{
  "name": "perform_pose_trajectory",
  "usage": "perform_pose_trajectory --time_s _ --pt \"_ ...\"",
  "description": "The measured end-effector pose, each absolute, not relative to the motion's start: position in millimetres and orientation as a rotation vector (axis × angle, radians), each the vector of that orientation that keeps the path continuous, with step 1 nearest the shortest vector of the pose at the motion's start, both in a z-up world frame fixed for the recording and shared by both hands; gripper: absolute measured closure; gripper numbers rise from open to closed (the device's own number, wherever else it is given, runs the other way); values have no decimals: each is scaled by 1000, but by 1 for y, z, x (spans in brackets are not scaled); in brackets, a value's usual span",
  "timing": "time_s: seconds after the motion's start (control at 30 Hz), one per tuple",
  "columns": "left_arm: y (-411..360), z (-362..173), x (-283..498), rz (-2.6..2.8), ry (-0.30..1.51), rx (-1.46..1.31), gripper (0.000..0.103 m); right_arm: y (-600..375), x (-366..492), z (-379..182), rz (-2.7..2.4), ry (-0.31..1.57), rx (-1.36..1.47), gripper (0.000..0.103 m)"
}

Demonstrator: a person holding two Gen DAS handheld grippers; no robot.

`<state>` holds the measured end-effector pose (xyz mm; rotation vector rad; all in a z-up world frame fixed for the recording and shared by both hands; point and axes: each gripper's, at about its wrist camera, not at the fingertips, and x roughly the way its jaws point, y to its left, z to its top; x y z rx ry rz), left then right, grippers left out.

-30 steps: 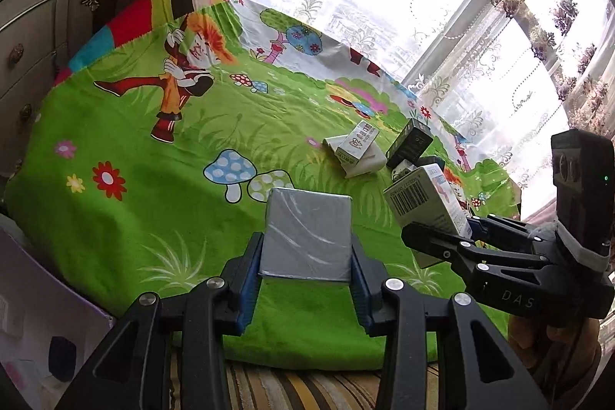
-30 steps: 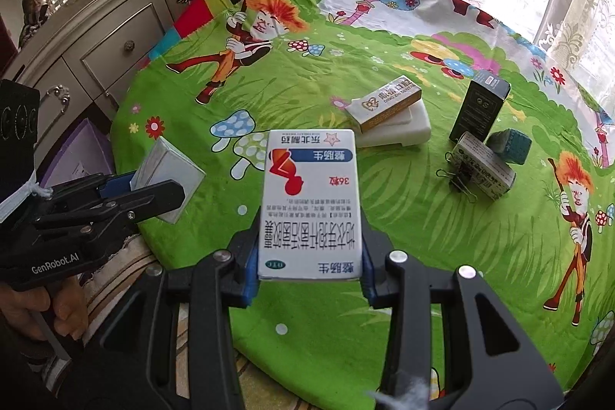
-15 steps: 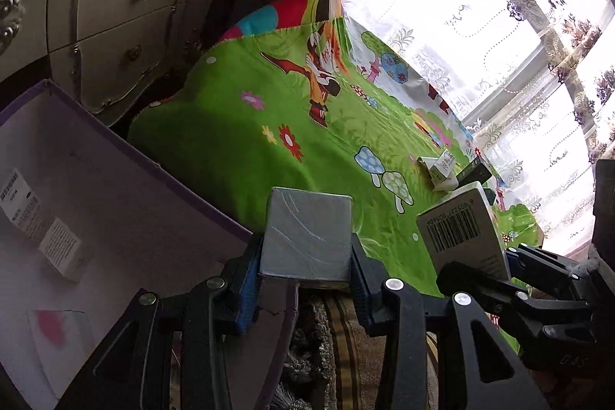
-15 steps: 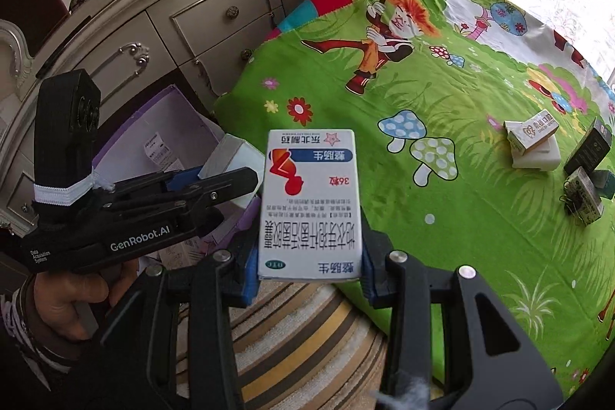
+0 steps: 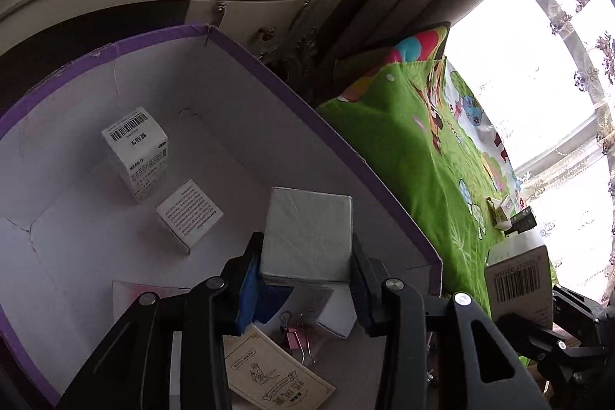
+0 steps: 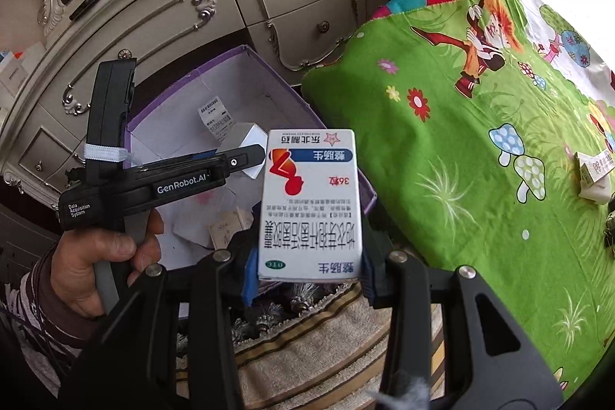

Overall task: Organize rigid objects
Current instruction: 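Open both grippers to drop the silver cube and white box into the purple box, then move both grippers back over the remaining boxes on the bed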

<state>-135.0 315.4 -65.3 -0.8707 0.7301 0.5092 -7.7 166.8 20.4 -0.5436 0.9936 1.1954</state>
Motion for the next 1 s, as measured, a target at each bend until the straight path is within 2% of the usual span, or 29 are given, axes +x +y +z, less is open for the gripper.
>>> perform_pose_trajectory --time_s 0.4,0.5,0.57,0.6,0.67,0.7,0.73,1.0 --pt "335 -76 -161 595 723 -930 61 193 -43 3 1264 1015 -639 58" --pt "337 -76 -160 607 735 -937 60 195 -50 0 1274 1012 -660 58" --pt "338 -76 -157 617 741 -936 54 197 -54 -2 1286 1016 -669 58" --pt "338 -76 -159 620 744 -935 52 197 -55 -4 1291 1021 -673 54" --pt "338 -77 -157 635 759 -934 43 198 -56 -8 1291 1031 -678 38" --pt "338 -78 -155 639 767 -937 43 197 -56 -9 1292 1034 -676 29" --pt "337 -79 -153 641 772 -939 43 196 -55 -10 1294 1038 -669 26" --pt "330 -67 -139 655 796 -894 43 181 -40 -7 1292 1084 -565 26"
